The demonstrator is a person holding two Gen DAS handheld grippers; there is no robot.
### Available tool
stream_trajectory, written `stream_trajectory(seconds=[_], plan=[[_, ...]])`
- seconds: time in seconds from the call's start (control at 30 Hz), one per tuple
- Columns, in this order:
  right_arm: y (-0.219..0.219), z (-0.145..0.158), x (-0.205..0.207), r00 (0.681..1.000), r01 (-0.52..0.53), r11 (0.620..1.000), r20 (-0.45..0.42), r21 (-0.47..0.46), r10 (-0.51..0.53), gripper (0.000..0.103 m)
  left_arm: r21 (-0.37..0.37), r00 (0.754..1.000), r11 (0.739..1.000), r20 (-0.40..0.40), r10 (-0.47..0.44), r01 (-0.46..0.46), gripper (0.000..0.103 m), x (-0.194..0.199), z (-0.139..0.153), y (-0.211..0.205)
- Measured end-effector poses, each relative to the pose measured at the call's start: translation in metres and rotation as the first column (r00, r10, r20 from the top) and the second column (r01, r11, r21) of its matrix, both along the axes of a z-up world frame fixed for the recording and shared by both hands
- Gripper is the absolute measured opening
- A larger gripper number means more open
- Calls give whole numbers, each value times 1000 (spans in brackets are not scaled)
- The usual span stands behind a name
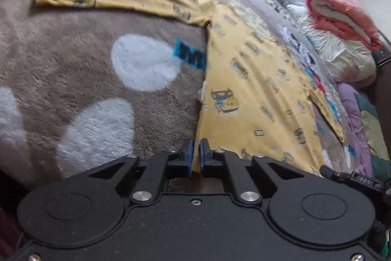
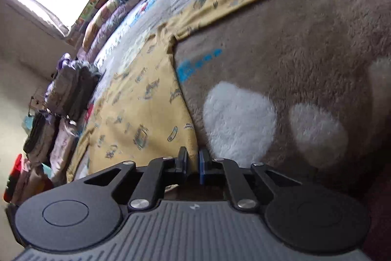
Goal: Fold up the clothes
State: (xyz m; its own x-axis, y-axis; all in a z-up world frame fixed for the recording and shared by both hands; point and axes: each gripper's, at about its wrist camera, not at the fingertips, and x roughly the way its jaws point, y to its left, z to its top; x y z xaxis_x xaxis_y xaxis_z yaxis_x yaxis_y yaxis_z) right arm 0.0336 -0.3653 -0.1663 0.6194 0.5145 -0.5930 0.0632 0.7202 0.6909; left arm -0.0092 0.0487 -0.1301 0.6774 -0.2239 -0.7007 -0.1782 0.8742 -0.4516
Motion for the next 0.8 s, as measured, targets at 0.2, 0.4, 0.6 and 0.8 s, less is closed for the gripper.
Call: stream_trajectory(seconds=[0.2,0.4,0.6,0.8], plan=[[10,32,-14,987,0,991,158,-136,22,40,45,1000,999,-6,10,-10,39,-5,-1,-3],[9,18,-6,993,15,991,114,-136,1,40,-6,999,999,-26,35,-35,43,-7,-9,3],[17,4,1,996,-58,997,58,-54,61,10,-74,996,995,47,71,-67,1,-15,2,10],[18,0,-1,998,-60,998,12,-36,61,10,-59,995,994,-33,91,-92,1,-14,-11,14]])
